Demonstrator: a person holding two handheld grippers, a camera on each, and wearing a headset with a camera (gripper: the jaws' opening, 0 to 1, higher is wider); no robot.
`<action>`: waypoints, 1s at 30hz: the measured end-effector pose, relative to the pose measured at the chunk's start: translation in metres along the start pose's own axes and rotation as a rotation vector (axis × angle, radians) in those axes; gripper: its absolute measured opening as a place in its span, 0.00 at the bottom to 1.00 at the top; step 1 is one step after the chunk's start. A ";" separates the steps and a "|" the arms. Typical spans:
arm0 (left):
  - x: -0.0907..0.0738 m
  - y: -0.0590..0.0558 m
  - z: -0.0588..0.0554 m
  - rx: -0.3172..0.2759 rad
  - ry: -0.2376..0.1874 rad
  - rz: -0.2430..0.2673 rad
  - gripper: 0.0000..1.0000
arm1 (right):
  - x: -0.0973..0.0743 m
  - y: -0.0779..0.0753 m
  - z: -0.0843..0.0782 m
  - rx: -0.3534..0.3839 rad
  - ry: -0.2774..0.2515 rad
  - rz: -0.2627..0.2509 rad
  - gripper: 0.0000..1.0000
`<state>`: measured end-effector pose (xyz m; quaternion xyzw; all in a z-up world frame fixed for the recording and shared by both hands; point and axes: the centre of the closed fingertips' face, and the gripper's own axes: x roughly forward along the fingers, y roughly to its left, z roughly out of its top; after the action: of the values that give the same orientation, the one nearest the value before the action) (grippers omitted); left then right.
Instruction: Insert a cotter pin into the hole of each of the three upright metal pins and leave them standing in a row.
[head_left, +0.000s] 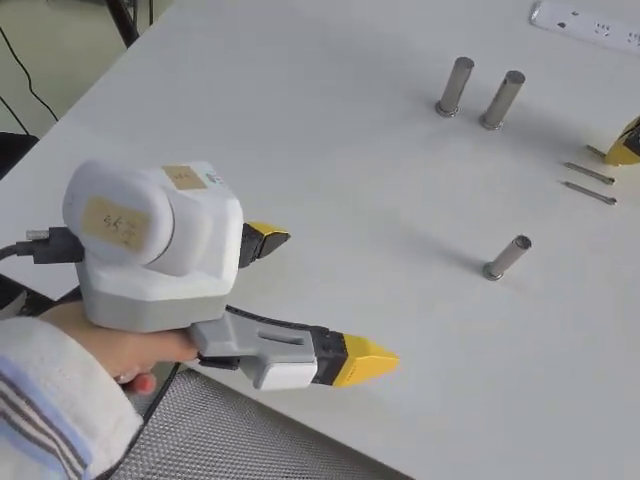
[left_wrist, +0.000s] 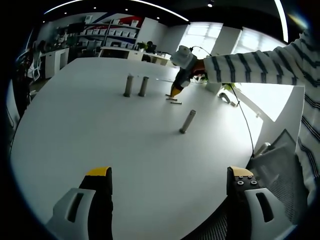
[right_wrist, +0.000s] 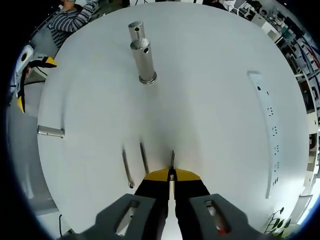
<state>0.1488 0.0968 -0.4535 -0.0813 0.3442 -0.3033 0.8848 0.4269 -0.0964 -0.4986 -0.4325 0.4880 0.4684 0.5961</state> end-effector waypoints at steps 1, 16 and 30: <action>0.000 0.000 0.000 0.000 0.000 0.001 0.94 | 0.000 0.000 0.000 -0.003 0.007 0.004 0.00; -0.002 0.002 0.005 0.002 -0.012 0.003 0.94 | 0.003 -0.003 0.001 -0.072 0.047 0.055 0.00; -0.001 -0.008 0.003 0.018 -0.001 -0.013 0.93 | -0.001 0.008 0.001 -0.093 0.060 0.021 0.00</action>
<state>0.1465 0.0910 -0.4481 -0.0756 0.3405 -0.3123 0.8836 0.4196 -0.0937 -0.4980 -0.4685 0.4877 0.4838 0.5555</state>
